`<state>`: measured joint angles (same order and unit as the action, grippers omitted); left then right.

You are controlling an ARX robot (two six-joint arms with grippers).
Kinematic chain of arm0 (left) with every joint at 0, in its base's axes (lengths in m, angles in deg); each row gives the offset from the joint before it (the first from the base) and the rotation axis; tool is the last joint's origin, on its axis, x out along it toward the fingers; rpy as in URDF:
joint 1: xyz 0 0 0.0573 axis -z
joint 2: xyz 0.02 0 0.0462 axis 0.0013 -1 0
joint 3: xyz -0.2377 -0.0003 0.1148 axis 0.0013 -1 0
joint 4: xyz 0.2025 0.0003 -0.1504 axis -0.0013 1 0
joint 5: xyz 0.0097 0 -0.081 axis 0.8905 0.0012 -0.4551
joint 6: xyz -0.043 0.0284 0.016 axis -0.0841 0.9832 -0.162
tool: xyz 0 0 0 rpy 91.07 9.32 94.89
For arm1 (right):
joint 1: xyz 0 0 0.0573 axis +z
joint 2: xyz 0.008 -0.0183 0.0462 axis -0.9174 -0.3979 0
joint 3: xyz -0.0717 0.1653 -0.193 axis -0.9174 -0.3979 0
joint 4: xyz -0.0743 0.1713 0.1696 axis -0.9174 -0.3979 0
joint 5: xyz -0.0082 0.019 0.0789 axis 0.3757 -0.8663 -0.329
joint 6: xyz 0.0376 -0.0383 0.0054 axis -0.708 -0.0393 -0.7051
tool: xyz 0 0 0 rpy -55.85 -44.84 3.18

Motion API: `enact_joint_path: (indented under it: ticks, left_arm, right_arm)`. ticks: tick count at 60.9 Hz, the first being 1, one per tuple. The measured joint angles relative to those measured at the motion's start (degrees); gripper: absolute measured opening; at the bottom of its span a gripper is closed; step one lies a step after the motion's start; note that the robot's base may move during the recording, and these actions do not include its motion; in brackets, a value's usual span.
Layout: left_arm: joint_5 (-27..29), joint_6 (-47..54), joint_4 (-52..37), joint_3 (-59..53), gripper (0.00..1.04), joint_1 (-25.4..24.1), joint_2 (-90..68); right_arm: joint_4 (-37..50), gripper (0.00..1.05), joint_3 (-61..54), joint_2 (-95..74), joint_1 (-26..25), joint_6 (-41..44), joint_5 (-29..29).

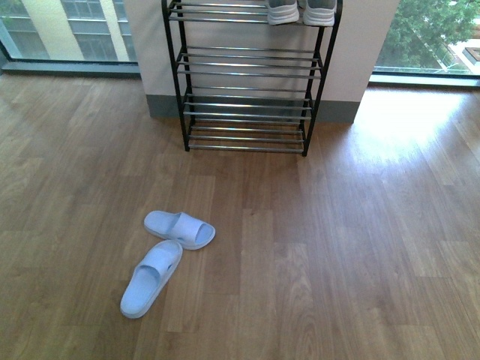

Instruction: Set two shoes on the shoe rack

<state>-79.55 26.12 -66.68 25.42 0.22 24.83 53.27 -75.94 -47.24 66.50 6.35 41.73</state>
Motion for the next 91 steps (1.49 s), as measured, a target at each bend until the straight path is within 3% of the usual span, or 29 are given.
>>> enact_joint_path:
  ticks: [91]
  left_arm:
    - [0.04, 0.02, 0.0, -0.02, 0.95, 0.0, 0.02]
  right_arm:
    - [-0.11, 0.95, 0.0, 0.07, 0.0, -0.02, 0.0]
